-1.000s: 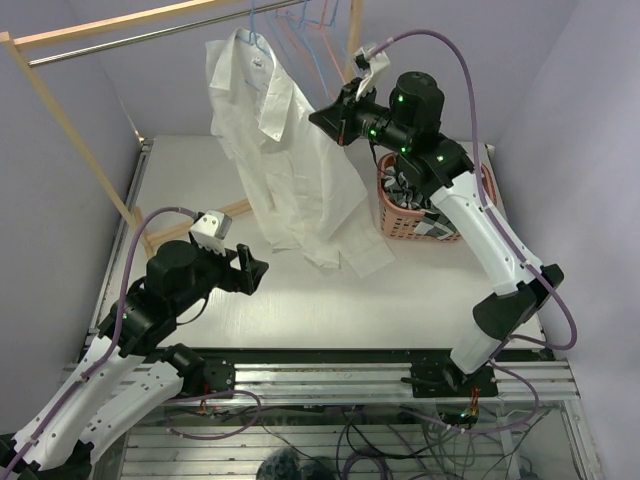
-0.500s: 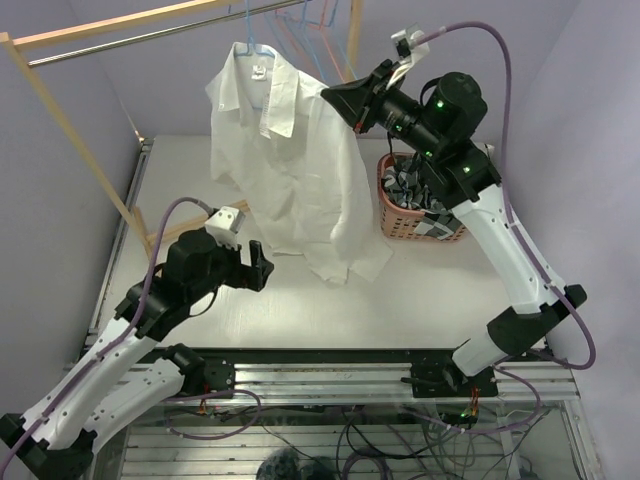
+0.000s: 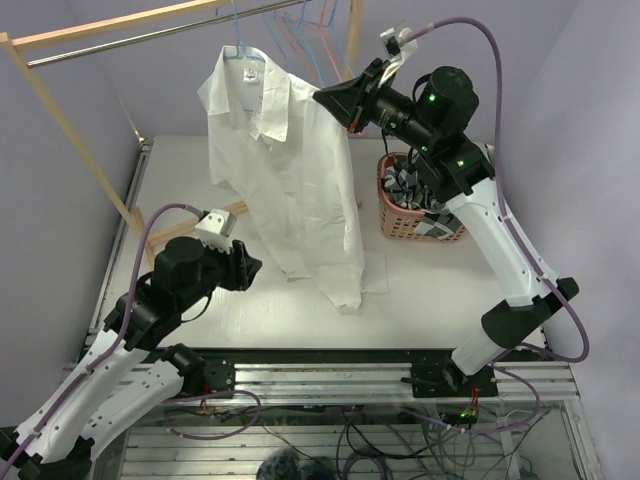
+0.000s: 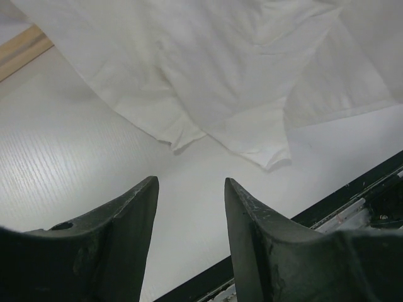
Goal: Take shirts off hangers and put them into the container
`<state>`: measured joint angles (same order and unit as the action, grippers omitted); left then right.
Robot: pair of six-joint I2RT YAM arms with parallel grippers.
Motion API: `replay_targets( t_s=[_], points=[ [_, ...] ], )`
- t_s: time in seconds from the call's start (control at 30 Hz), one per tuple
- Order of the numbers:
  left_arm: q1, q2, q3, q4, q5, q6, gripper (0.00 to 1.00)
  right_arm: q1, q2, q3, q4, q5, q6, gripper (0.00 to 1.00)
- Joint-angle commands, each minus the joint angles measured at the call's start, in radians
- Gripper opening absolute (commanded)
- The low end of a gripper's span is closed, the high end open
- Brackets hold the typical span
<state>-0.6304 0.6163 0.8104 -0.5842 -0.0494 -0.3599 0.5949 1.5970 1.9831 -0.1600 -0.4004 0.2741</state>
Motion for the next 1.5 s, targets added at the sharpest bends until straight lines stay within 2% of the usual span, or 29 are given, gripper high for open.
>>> replay_targets(
  t_s=[0.0, 0.13, 0.23, 0.33, 0.6, 0.7, 0.73, 0.8, 0.83, 1.13, 1.27, 1.47],
  points=[
    [-0.008, 0.022, 0.015, 0.005, 0.0, -0.003, 0.58, 0.001, 0.017, 0.005, -0.089, -0.033, -0.052, 0.0],
    [-0.008, 0.043, 0.018, 0.004, 0.013, -0.001, 0.59, 0.003, 0.018, -0.007, -0.163, 0.01, -0.1, 0.08],
    [-0.008, 0.048, 0.016, 0.007, 0.022, -0.002, 0.61, 0.007, 0.042, 0.004, -0.222, 0.003, -0.148, 0.27],
    [-0.008, 0.052, 0.016, 0.009, 0.028, -0.002, 0.61, 0.017, 0.1, 0.085, -0.307, 0.025, -0.19, 0.35],
    [-0.008, 0.057, 0.015, 0.007, 0.026, -0.002, 0.61, 0.059, 0.262, 0.282, -0.409, 0.114, -0.237, 0.4],
    [-0.008, 0.061, 0.016, 0.007, 0.024, -0.006, 0.61, 0.094, 0.305, 0.323, -0.423, 0.188, -0.256, 0.34],
    [-0.008, 0.062, 0.016, 0.006, 0.022, -0.007, 0.61, 0.105, 0.308, 0.322, -0.418, 0.213, -0.257, 0.27],
    [-0.009, 0.062, 0.016, 0.006, 0.022, -0.008, 0.61, 0.121, 0.304, 0.296, -0.388, 0.262, -0.255, 0.02],
    [-0.009, 0.061, 0.015, 0.006, 0.021, -0.008, 0.61, 0.128, 0.296, 0.275, -0.366, 0.289, -0.25, 0.0],
    [-0.008, 0.055, 0.015, 0.003, 0.013, -0.01, 0.59, 0.146, 0.163, 0.064, -0.045, 0.357, -0.161, 0.0],
    [-0.009, 0.044, 0.016, 0.002, 0.01, -0.011, 0.59, 0.152, 0.147, 0.059, 0.06, 0.347, -0.144, 0.0],
    [-0.012, 0.037, 0.015, 0.003, 0.008, -0.011, 0.59, 0.157, 0.178, 0.105, 0.112, 0.352, -0.142, 0.0]
  ],
)
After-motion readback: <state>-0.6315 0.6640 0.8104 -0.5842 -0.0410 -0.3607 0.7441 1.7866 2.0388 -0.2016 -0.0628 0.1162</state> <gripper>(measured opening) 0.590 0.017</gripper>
